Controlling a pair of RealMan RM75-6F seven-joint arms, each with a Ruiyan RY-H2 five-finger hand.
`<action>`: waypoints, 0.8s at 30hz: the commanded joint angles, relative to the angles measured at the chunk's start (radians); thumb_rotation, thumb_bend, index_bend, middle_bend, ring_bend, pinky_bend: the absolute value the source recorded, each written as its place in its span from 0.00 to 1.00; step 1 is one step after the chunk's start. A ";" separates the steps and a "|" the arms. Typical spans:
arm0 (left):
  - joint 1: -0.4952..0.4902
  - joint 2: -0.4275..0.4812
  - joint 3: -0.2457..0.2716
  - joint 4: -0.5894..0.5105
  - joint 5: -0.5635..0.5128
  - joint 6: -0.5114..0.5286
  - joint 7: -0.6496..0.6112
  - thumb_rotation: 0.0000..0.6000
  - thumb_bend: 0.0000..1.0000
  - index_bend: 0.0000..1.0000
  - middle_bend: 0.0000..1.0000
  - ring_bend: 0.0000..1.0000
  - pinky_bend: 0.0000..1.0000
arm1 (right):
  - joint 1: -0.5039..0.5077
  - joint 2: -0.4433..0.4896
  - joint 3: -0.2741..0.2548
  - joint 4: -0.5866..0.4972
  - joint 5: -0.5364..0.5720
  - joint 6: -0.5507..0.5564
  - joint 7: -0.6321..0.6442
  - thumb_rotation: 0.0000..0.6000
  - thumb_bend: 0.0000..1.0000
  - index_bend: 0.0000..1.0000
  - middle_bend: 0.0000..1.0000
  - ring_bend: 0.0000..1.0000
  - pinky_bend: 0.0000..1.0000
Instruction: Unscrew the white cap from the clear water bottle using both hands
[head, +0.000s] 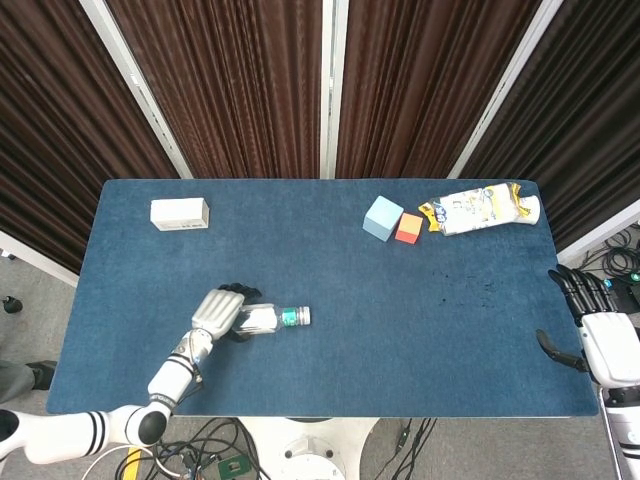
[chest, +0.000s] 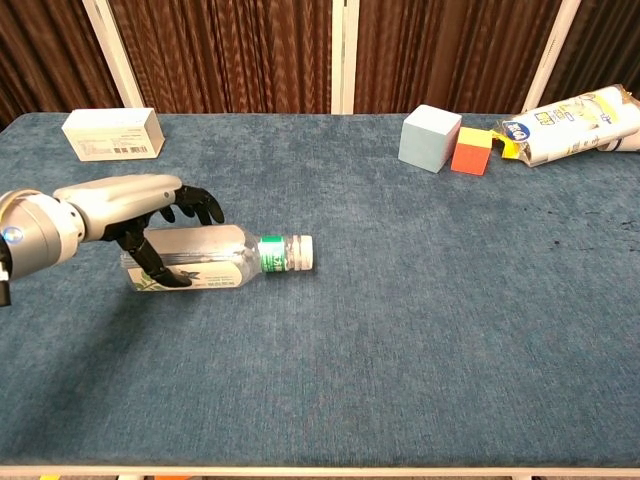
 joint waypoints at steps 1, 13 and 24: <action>-0.002 -0.006 0.006 0.006 -0.001 0.003 0.005 1.00 0.16 0.26 0.25 0.18 0.25 | 0.000 0.001 0.000 -0.001 -0.001 0.001 -0.001 1.00 0.28 0.03 0.04 0.00 0.00; 0.031 0.015 0.006 0.026 0.148 0.006 -0.240 1.00 0.38 0.49 0.48 0.39 0.52 | 0.021 0.027 0.002 -0.034 -0.028 -0.016 -0.025 1.00 0.28 0.03 0.06 0.00 0.00; 0.048 0.029 0.055 0.185 0.635 0.216 -0.931 1.00 0.39 0.50 0.49 0.40 0.51 | 0.209 0.158 0.010 -0.219 -0.148 -0.249 0.018 1.00 0.31 0.04 0.10 0.00 0.00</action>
